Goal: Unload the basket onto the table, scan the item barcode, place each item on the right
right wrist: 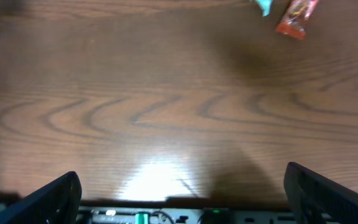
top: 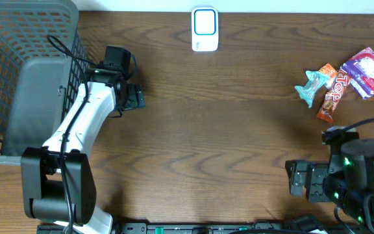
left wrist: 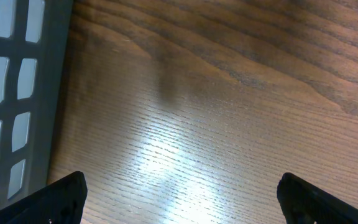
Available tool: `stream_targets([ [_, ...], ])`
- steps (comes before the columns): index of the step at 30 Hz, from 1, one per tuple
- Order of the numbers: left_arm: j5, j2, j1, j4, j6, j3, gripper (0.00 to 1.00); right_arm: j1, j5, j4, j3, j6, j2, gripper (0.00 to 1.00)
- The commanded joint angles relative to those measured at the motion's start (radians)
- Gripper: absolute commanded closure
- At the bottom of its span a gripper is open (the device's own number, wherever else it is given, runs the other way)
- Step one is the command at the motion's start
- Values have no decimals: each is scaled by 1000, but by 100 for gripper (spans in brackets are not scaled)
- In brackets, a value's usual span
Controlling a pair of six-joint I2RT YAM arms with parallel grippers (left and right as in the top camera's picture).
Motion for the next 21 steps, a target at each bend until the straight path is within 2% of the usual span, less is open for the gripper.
stream_targets([
  [1,-10,-2,2,-2,-5,0,2,10,-45,3,-10,14,-14,1],
  [21,-10,-2,2,-2,-5,0,2,9,-45,-6,-11,13,-22,1],
])
